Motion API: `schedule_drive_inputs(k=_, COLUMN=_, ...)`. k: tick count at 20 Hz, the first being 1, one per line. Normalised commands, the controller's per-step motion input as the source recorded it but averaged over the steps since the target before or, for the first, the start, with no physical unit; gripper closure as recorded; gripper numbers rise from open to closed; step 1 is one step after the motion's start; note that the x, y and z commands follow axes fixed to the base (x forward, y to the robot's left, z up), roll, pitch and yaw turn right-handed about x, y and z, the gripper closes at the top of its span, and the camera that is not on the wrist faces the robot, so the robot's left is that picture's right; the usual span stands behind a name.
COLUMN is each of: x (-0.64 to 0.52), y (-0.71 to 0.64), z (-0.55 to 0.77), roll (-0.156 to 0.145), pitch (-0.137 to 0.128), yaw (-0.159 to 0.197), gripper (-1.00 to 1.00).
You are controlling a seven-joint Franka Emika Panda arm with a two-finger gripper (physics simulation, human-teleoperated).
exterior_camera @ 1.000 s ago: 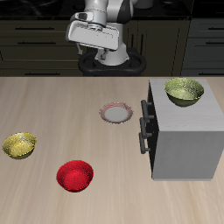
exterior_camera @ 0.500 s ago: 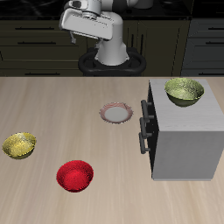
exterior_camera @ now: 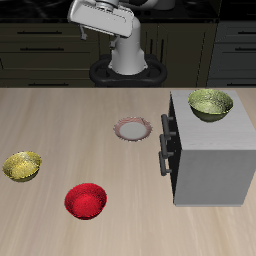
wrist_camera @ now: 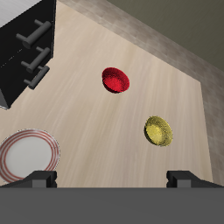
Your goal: Close the bottom drawer of the white cabinet and place the green bowl on the plate
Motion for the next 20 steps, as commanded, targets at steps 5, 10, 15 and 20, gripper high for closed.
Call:
schedule_drive_inputs(k=5, x=0.35, y=0.32, z=0.28, roll=-0.033, pitch=-0.027, yaw=-0.039, gripper=-1.00)
schedule_drive_inputs(k=10, x=0.49, y=0.39, z=0.10, roll=-0.022, pitch=-0.005, yaw=-0.023, gripper=-1.00)
schedule_drive_inputs(k=15, x=0.21, y=0.55, z=0.10, roll=0.050, pitch=-0.003, yaw=-0.010, gripper=-1.00)
schedule_drive_inputs(k=20, x=0.18, y=0.70, z=0.39, roll=0.077, pitch=-0.012, yaw=-0.072, gripper=-1.00)
